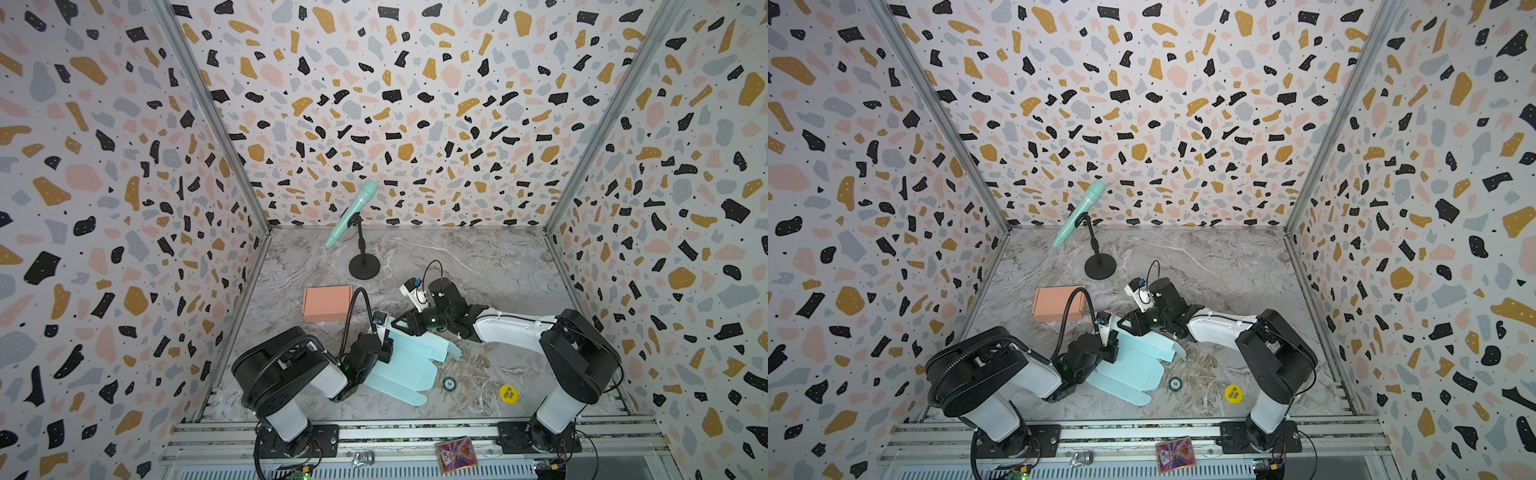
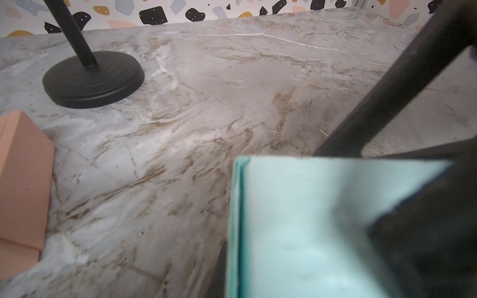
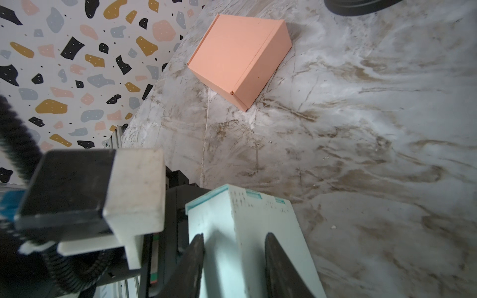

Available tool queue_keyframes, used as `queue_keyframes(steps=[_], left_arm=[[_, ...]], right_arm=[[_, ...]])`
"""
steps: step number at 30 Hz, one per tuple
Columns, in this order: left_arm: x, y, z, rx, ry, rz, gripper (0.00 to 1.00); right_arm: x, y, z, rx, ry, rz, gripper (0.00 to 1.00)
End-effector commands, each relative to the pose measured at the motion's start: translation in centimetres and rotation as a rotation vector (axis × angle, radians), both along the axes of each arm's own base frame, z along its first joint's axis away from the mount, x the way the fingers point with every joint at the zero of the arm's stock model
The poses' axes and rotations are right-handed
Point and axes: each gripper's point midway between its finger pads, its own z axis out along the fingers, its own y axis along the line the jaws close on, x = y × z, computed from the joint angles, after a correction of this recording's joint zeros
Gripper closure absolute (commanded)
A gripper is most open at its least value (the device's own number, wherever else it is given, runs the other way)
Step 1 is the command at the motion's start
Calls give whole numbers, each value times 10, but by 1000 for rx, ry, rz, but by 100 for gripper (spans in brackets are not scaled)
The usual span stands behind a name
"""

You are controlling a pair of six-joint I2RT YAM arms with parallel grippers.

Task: Assemble paper box
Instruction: First fold the bottom flaps of a flat cardboard box at the center of the table.

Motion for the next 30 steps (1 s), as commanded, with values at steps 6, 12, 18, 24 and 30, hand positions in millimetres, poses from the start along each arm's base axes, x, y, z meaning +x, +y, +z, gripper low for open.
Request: queue_keyframes(steps=[6, 12, 18, 24, 30], left_arm=[[-2, 0, 20, -53, -31, -1, 96], [-6, -2, 39, -98, -35, -19, 98], [-9, -2, 60, -153, -29, -12, 98], [2, -2, 72, -150, 40, 63, 99], [11, -6, 93, -201, 76, 118, 100]], right_arm=[[-12, -8, 4, -27, 28, -2, 61], [-2, -15, 86, 39, -139, -52, 57], [-6, -44, 179, 86, -366, -128, 57], [-15, -75, 216, 2, -488, -208, 80], [-17, -88, 213, -82, -515, -241, 99]])
